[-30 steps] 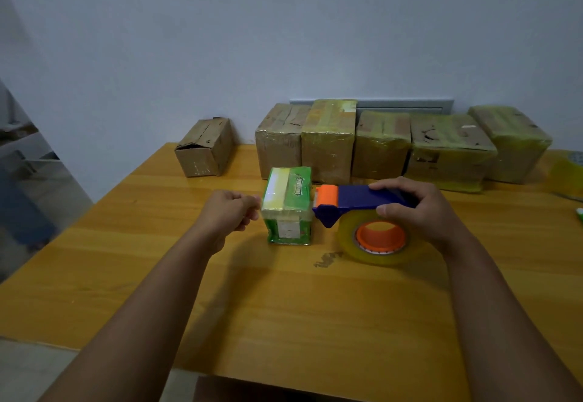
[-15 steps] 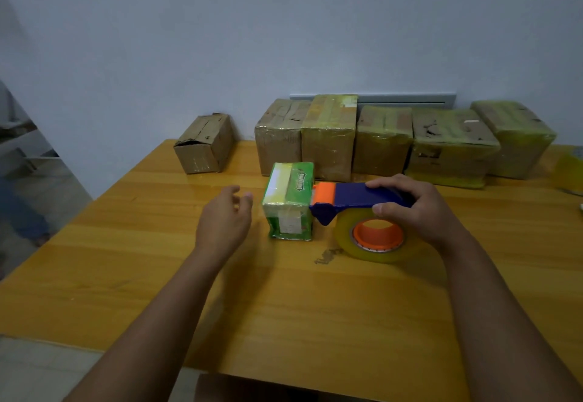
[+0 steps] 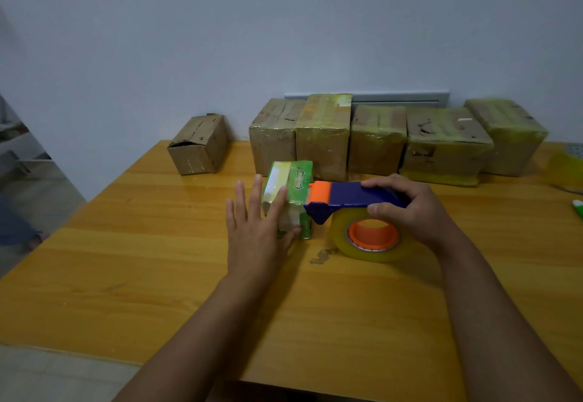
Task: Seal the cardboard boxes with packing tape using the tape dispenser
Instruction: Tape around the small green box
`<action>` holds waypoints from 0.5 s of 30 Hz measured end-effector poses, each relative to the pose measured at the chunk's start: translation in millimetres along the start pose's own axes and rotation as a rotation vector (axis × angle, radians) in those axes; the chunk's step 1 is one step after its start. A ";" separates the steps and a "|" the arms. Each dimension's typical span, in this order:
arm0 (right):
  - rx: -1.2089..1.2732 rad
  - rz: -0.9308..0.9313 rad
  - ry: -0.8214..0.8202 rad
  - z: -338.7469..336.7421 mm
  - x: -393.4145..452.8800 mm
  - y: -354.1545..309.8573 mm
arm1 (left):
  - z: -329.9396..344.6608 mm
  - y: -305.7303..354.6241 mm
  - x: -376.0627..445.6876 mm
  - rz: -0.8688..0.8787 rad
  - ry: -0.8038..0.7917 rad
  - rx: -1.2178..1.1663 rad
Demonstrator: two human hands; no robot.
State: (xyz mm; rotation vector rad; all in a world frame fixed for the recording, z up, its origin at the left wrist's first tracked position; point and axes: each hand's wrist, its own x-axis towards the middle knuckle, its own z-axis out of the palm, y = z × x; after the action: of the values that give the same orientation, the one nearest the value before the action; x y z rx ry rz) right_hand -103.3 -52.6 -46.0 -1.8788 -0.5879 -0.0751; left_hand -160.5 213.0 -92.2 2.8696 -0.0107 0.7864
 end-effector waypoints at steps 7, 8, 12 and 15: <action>-0.059 -0.006 0.026 3.5 -0.8 -1.9 | -6.0 1.0 25.2 0.255 0.031 -0.006; -0.074 -0.002 0.032 5.4 -0.7 -2.8 | -8.5 -3.2 27.3 0.260 0.021 0.012; -0.120 -0.002 0.061 28.9 5.5 -12.5 | -18.9 -24.6 33.4 0.278 -0.016 0.078; -0.102 -0.018 0.087 53.2 13.7 -23.2 | -31.2 -42.7 38.2 0.252 -0.066 0.099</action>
State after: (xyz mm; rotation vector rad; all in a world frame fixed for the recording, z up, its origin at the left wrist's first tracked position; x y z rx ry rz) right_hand -113.3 6.1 -42.1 -1.9589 -0.5502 -0.2010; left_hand -141.2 261.6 -53.2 3.0256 -0.3583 0.7530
